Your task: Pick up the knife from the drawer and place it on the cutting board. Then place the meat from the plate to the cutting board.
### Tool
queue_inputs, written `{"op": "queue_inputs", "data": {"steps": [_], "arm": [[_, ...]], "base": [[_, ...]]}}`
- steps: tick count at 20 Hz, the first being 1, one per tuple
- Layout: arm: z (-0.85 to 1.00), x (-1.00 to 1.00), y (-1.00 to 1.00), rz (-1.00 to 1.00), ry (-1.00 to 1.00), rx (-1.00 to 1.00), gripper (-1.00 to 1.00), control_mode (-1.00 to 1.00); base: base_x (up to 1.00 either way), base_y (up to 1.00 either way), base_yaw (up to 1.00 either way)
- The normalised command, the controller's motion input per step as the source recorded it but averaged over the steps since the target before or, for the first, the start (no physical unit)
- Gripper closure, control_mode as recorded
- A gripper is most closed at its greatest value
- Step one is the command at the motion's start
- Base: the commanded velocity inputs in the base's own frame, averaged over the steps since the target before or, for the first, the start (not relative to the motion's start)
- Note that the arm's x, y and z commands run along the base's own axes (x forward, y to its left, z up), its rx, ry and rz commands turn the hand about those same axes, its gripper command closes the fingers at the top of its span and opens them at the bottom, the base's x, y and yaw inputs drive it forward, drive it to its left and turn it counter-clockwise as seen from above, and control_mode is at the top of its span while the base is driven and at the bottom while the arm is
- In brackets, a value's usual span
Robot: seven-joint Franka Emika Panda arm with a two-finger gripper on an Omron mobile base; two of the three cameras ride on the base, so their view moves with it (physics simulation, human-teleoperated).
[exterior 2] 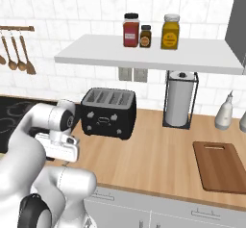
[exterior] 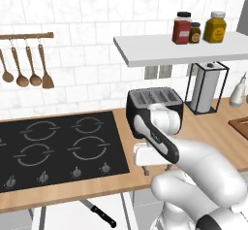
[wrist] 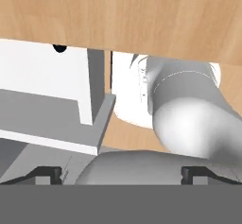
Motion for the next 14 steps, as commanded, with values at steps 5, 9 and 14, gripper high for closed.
{"op": "queue_inputs", "data": {"steps": [5,9,14], "arm": [[-0.20,0.00,0.51,-0.03,0.00,0.00,-1.00,-1.00],[-0.29,0.00,0.48,-0.06,0.00,0.00,-1.00,-1.00],[-0.10,0.00,0.62,0.00,0.09,-0.09,-1.00,-1.00]], "base": [[0.00,0.00,0.00],[0.00,0.00,0.00],[0.00,0.00,0.00]]}}
